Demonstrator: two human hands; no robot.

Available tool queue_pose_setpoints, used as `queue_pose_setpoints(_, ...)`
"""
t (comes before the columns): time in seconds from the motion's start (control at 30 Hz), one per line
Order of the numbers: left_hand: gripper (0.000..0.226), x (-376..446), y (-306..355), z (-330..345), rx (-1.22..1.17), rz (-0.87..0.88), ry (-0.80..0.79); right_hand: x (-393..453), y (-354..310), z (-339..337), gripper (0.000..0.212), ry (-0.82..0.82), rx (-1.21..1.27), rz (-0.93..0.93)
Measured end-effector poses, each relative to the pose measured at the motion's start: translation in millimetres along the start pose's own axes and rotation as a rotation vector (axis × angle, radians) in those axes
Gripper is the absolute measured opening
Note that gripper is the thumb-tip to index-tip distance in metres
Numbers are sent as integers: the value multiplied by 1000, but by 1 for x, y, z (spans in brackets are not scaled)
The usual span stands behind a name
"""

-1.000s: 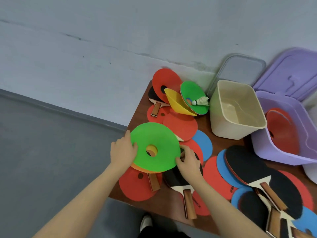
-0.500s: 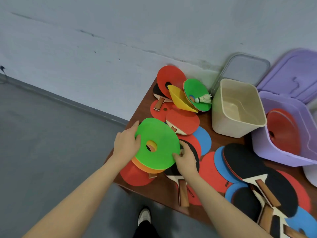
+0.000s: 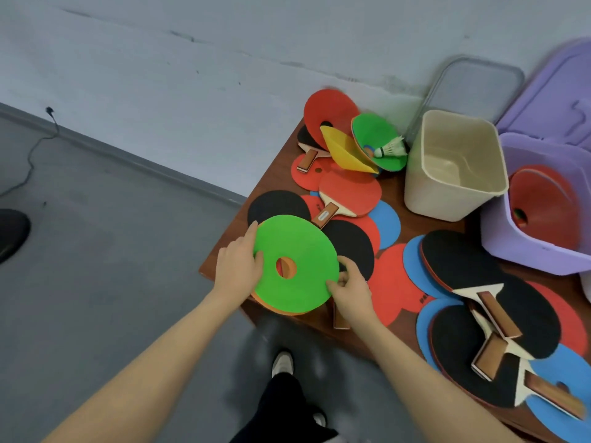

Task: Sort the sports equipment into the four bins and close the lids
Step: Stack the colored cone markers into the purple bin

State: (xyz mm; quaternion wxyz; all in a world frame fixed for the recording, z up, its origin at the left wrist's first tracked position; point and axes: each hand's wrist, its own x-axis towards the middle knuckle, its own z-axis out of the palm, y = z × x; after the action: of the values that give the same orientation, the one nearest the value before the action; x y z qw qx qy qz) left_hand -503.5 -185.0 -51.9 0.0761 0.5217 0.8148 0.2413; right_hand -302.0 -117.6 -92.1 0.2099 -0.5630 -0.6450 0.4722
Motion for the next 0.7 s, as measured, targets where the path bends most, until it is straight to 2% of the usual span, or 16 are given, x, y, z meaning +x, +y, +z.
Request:
queue_pose_setpoints(0.1, 60, -12, 2, -2, 0, 50, 48, -11, 1, 0, 47, 42, 73, -34)
queue_pose_setpoints(0.23, 59, -12, 20, -6, -40, 120, 102, -17, -5, -20, 50, 193, 115, -135)
queue_pose_setpoints(0.33, 58, -2, 53, -7, -82, 173, 106, -18, -13, -51, 50, 298, 112, -235)
queue_pose_setpoints(0.43, 59, 14, 87, 3, -131, 213, 105, -12, -15, -88, 50, 408, 82, -248)
queue_pose_setpoints(0.7, 61, 65, 182, 38, -293, 378, 56, 13, -10, -197, 42, 565, 72, -319)
